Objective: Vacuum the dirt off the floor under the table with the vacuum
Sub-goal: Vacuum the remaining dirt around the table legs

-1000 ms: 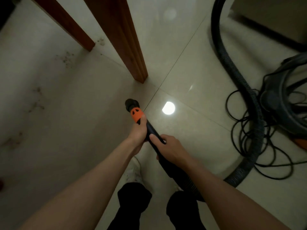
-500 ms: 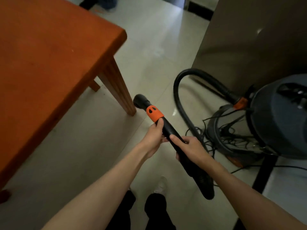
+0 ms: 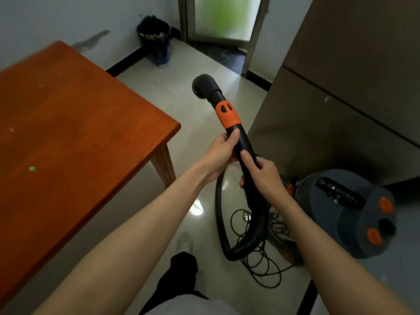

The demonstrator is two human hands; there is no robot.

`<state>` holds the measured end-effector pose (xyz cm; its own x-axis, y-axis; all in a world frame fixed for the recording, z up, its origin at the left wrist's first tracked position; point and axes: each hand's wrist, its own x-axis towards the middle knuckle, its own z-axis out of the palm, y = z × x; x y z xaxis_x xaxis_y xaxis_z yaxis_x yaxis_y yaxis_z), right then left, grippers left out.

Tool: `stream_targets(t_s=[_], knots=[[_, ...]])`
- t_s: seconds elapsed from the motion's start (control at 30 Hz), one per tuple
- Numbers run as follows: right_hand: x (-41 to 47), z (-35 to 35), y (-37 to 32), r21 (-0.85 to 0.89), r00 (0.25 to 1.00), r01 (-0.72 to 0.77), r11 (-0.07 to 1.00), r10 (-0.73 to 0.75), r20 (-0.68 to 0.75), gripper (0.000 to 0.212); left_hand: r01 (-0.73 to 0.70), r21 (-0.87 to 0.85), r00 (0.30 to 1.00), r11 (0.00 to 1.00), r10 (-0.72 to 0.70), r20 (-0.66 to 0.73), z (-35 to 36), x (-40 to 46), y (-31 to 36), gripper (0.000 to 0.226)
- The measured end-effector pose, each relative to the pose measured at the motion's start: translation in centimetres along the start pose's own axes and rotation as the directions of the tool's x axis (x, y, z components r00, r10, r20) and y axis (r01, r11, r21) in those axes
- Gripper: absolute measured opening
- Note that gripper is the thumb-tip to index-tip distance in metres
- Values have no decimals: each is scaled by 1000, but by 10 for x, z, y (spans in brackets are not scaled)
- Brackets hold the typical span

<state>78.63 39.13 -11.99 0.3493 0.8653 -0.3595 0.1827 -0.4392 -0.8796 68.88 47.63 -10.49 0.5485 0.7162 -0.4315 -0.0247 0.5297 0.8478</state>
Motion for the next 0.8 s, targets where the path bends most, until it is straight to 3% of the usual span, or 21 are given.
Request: stream_targets(t_s=[0.17,0.3,0.37,0.53,0.7,0.8], knots=[[50,-1,-56,19,997,76,997,-76,11,38,-55,-63,997,997,51,-61,-15,36,58,38],[88,-9,-65,-11,996,60,998,-59,60,39,-28,-119,992,993,14,-123,-22,69,71,39],[98,-18,-59,-19,996,42,999,-41,75,29,-10,-124,988,992,-10,-155,-22,78,68,39],[112,-71,-18,18,994,-106,994,105,24,19,80,-125,972,989,-106,-210,-3,107,57,23],[105,-153,52,-122,956,-285,951,274,-101,20,151,-73,967,986,-163,-197,42,121,30,21],[99,-207,99,-347,943,-332,877,308,-122,23,173,-47,959,984,-179,-219,72,123,3,24]])
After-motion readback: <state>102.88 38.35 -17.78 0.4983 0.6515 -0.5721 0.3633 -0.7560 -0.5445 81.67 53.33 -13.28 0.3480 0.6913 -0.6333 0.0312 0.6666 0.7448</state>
